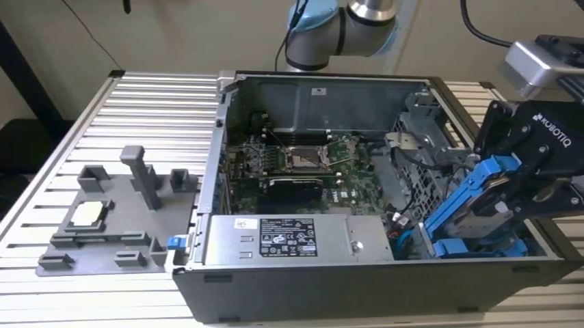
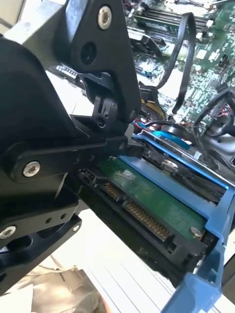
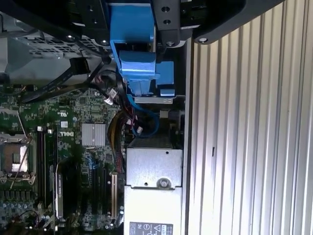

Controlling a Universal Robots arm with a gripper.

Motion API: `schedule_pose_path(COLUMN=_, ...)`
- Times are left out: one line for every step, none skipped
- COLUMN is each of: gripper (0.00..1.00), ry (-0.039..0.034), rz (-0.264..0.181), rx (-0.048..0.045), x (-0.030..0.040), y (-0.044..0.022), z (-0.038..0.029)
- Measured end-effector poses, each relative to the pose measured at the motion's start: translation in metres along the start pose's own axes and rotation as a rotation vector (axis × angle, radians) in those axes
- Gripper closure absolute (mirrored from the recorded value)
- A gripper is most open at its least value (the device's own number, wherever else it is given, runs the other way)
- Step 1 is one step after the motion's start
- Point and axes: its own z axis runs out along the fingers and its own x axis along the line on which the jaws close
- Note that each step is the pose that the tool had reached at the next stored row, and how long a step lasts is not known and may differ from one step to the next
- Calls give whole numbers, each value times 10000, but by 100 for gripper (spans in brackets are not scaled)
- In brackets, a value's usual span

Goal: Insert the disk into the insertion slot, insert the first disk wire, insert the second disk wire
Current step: 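Insert the disk into the insertion slot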

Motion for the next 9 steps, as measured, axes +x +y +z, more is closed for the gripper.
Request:
schedule_pose_path(gripper=67, ry=6, rz=1, rx=0, x=-11, y=-2, z=14)
schedule_pose_path(gripper=67, ry=0, rz=2, rx=0, x=-24, y=-3, z=31)
schedule_pose_path(gripper=67, ry=0, rz=2, rx=-1, x=-40, y=-4, z=40)
schedule_pose_path(gripper=67, ry=0, rz=2, rx=0, x=-60, y=-5, z=49)
schedule_pose_path(gripper=67, ry=-19, rz=-1, rx=1, x=-77, y=-7, z=64)
schedule_pose_path(gripper=67, ry=-21, rz=-2, rx=1, x=-88, y=-9, z=76)
schedule_pose_path(gripper=67, ry=-17, rz=-2, rx=1, x=-93, y=-10, z=85)
schedule_pose_path(gripper=67, ry=-18, rz=-2, rx=0, x=-95, y=-12, z=95)
schedule_pose_path(gripper=67, ry=-18, rz=-2, rx=0, x=-95, y=-12, z=100)
